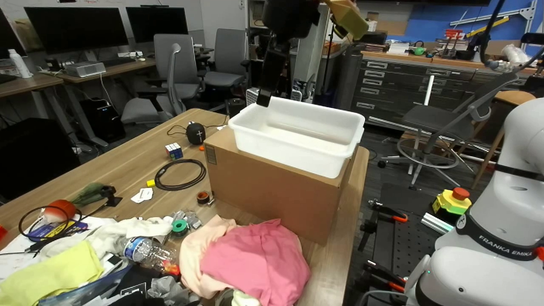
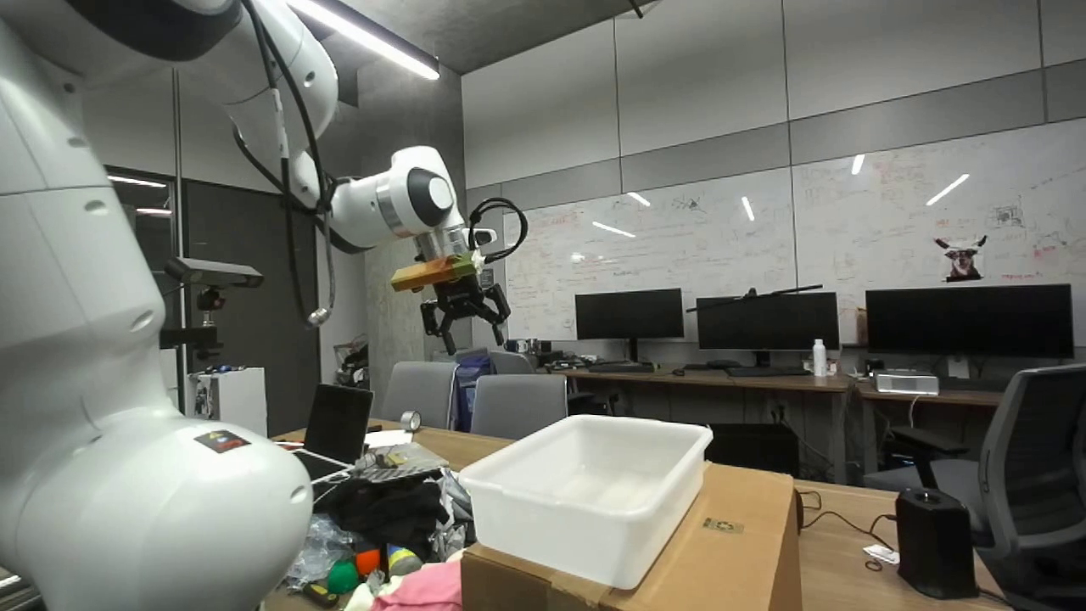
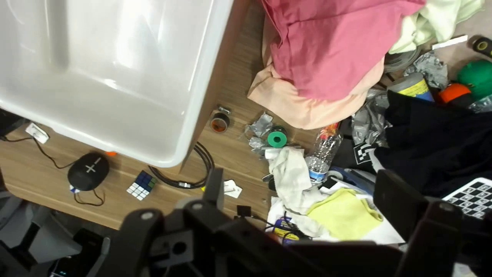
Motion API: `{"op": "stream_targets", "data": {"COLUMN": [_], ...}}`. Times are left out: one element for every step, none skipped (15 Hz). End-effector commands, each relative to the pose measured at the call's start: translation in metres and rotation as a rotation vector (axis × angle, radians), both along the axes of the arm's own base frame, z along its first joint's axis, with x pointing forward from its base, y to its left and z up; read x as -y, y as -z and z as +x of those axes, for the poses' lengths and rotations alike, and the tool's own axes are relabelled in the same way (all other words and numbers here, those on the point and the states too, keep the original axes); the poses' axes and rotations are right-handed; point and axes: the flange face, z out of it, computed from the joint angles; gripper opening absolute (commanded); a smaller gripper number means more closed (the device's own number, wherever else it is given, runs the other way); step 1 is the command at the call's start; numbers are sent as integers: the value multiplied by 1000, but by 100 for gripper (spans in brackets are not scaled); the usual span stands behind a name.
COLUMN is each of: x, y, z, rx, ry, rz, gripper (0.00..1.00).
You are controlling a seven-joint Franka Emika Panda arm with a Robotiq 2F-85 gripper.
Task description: Pick up the clothes from the box and put them on the table
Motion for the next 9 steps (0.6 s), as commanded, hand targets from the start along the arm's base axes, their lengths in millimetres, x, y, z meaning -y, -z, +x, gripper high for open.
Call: {"op": "stream_targets", "data": {"x": [42,53,64,72,80,85,89,92,94], "y": [-24,-27,-29,-31,-34,-34,-35,-35,-38], "z": [-22,-29,-37,-44,-53,-61,-69,-78,-84], "rx": [1,-41,-81,-133,-176,-220,-255,-280,-296], "ry": [128,138,157,173,202,218,230,239,239], "rz": [41,30,14,2,-24,-39,-55,-72,-79], "gripper": [99,100,100,100,100,100,100,100,100]}}
